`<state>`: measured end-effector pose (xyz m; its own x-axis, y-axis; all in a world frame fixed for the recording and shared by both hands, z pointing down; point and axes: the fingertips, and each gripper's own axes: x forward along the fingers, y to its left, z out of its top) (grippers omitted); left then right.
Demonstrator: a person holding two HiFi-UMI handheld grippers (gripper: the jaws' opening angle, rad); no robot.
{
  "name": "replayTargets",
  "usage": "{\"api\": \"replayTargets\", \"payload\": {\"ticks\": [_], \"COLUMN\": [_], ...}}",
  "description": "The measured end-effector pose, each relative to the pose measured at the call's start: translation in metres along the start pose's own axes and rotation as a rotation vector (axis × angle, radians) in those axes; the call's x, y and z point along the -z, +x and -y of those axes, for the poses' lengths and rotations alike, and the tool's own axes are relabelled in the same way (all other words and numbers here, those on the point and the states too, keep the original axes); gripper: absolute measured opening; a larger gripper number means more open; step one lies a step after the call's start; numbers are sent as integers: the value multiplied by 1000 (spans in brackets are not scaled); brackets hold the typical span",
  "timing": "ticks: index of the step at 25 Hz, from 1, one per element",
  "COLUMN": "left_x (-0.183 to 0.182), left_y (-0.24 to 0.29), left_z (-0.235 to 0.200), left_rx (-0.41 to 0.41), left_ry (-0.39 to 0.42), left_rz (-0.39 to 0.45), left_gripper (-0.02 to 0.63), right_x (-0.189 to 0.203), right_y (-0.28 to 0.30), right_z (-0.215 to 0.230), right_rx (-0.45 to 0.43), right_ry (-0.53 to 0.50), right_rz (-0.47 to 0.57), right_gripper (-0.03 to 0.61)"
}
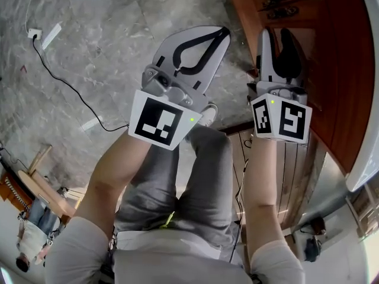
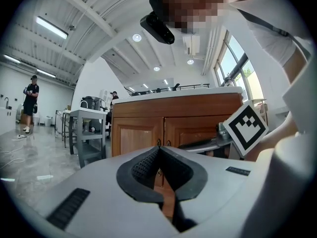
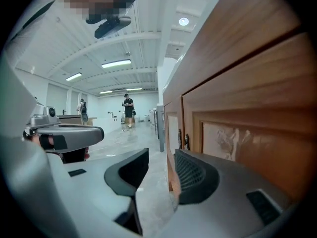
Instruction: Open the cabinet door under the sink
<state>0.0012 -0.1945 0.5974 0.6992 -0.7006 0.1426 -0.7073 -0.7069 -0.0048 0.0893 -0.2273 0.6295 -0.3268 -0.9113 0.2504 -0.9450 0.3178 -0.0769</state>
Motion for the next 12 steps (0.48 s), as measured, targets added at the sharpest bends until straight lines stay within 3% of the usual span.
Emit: {"api": "replayTargets", "payload": {"ticks": [12], "left_x": [26], "left_y": [19], "left_z": [-8], "left_rx": [12], "left_ry": [-15], "left_rz": [19], "left_gripper": [15], "right_x": [32], "right_y": [33], "right_z": [21], "right_rx": [129], "right_ry": [-74], "right_rz": [-42], "right_gripper": [150]}}
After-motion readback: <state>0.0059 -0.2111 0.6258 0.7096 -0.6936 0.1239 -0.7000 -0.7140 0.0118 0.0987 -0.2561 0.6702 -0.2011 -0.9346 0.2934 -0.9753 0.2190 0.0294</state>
